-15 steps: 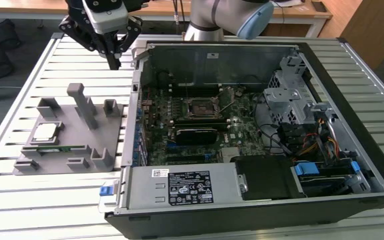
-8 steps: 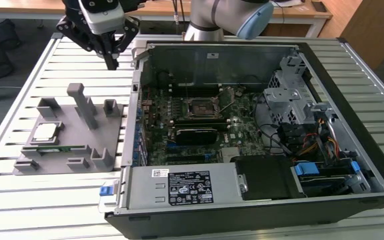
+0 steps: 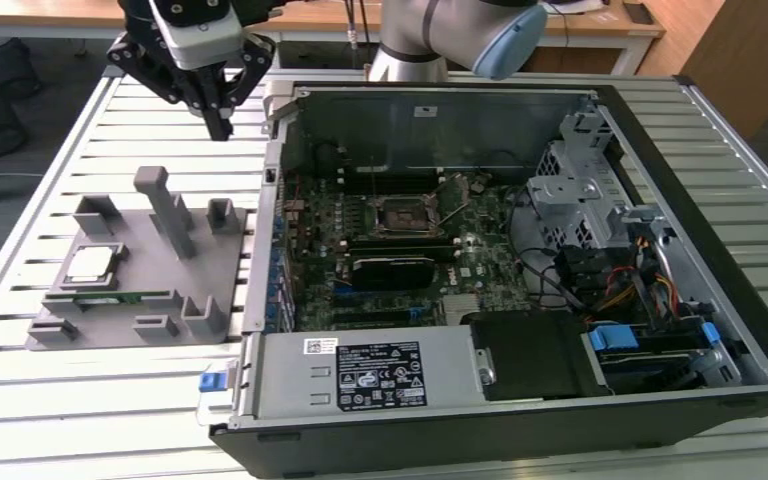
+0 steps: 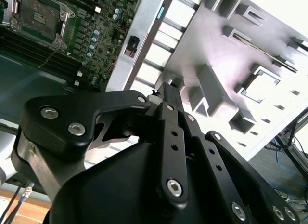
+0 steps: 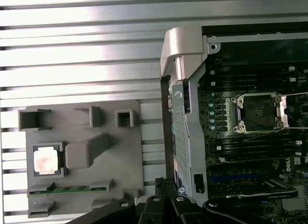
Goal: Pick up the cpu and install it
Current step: 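Reach for the cpu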
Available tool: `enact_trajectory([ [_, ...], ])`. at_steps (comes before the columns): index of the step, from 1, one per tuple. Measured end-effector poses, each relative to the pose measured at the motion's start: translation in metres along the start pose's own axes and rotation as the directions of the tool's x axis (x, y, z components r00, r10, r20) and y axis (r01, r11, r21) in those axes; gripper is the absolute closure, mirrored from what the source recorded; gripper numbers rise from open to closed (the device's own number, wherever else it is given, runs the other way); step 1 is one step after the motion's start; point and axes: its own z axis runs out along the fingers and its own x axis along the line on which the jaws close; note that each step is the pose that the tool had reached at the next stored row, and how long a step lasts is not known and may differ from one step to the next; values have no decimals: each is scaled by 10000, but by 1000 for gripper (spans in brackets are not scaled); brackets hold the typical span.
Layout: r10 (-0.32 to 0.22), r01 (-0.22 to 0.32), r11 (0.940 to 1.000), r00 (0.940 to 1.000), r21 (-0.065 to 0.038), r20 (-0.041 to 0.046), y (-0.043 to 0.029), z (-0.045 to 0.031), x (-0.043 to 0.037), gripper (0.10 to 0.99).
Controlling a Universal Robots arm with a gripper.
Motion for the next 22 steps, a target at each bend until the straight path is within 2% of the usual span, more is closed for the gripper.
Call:
enact_trajectory([
  [7, 0, 0, 10000, 10000, 0, -1, -4, 5, 47, 980],
  [22, 0, 0, 10000, 10000, 1, -10, -17, 15, 211, 980],
])
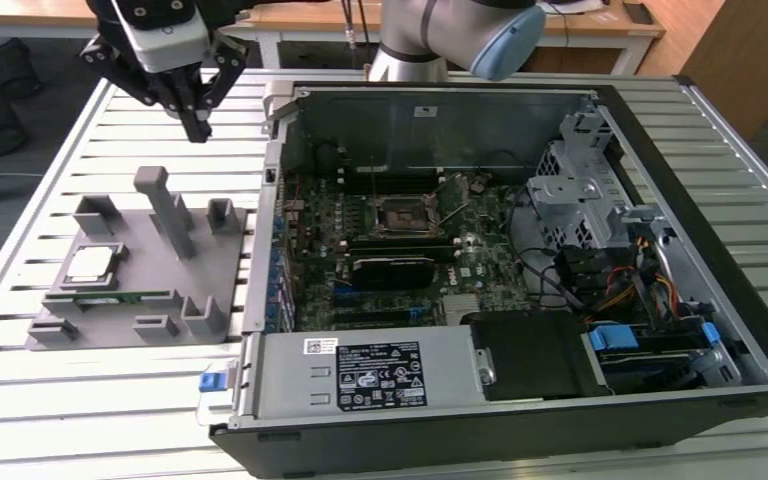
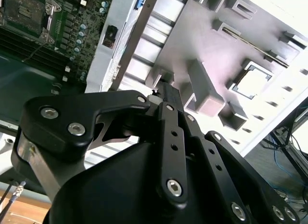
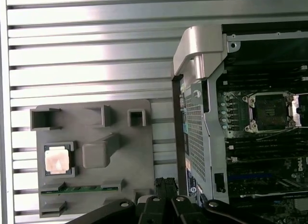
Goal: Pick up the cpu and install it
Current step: 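Reach for the cpu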
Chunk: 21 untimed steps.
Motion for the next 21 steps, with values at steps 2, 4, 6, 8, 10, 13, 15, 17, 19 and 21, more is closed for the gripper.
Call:
enact_trajectory([
  [2, 0, 0, 10000, 10000, 0, -1, -2, 2, 19, 980],
  [4, 0, 0, 10000, 10000, 0, -3, -3, 3, 37, 980],
  [6, 0, 0, 10000, 10000, 1, -5, -5, 5, 56, 980],
  [8, 0, 0, 10000, 10000, 1, -6, -6, 7, 75, 980],
  [10, 1, -1, 10000, 10000, 1, -8, -7, 8, 94, 980],
  [13, 0, 0, 10000, 10000, 1, -10, -10, 11, 123, 980],
  [15, 0, 0, 10000, 10000, 0, -10, -12, 13, 144, 980],
  [17, 0, 0, 10000, 10000, 1, -11, -13, 15, 167, 980],
  [19, -1, 1, 10000, 10000, 1, -11, -16, 17, 195, 980],
  [21, 0, 0, 10000, 10000, 1, -12, -18, 18, 227, 980],
])
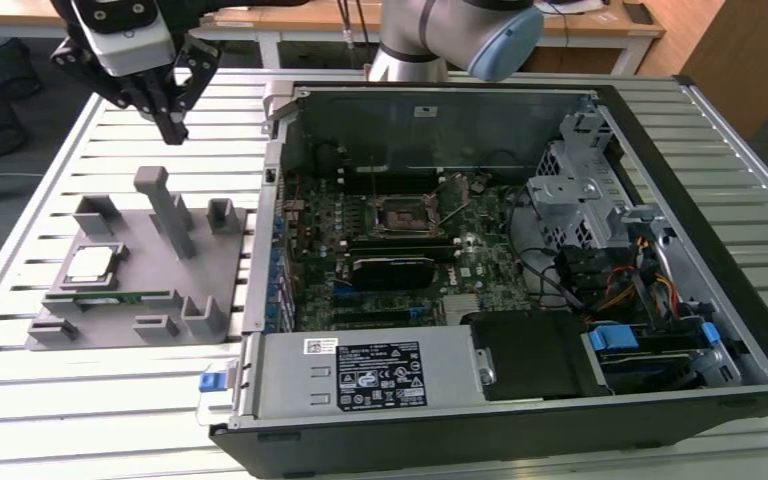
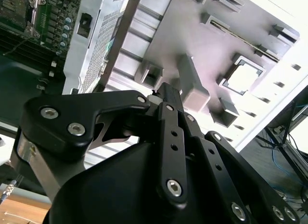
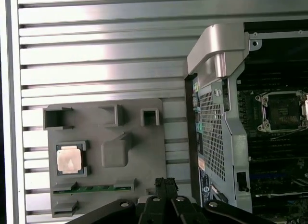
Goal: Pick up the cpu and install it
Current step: 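Reach for the cpu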
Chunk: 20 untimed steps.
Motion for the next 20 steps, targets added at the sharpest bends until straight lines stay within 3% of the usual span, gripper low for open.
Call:
enact_trajectory([
  [5, 0, 0, 10000, 10000, 0, -1, -8, 4, 107, 980],
  [20, 2, -2, 10000, 10000, 0, -4, -44, 12, 572, 980],
])
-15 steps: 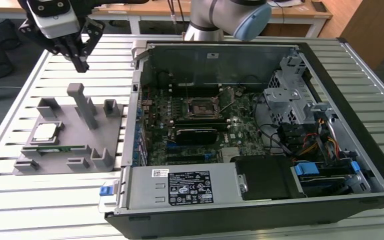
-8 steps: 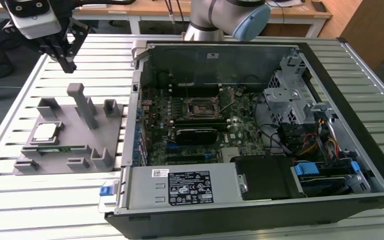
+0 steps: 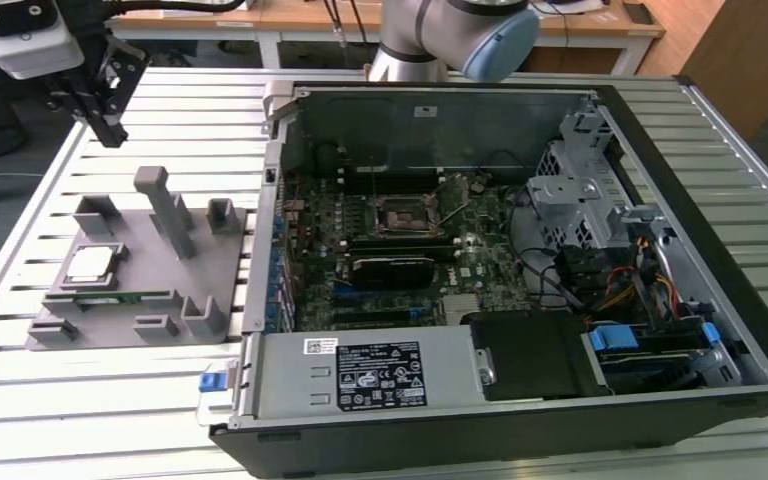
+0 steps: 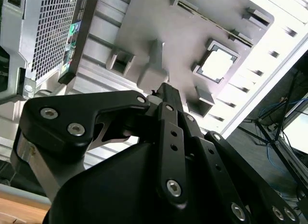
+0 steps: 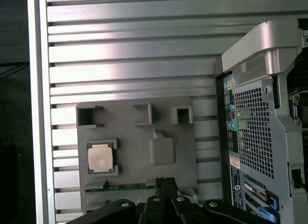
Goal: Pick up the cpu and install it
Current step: 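Reach for the cpu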
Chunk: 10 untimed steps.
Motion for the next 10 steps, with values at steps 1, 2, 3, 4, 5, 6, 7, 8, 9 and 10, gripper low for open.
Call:
enact_trajectory([
  [1, 0, 0, 10000, 10000, 0, 0, -2, 1, 30, 980],
  [2, -1, 1, 10000, 10000, 0, 0, -5, 2, 59, 980],
  [3, -1, 1, 10000, 10000, 0, 1, -7, 3, 88, 980],
  [4, -1, 1, 10000, 10000, -1, 1, -9, 4, 115, 980],
  [5, -1, 1, 10000, 10000, 1, -1, -11, 4, 145, 980],
  [6, -2, 2, 10000, 10000, 0, 0, -14, 6, 173, 980],
  [7, -2, 2, 10000, 10000, 0, 0, -16, 7, 204, 980],
  [8, -1, 1, 10000, 10000, 0, 0, -19, 9, 235, 980],
  [9, -1, 1, 10000, 10000, 0, 0, -21, 10, 267, 980],
  [10, -1, 1, 10000, 10000, -1, 1, -24, 12, 299, 980],
])
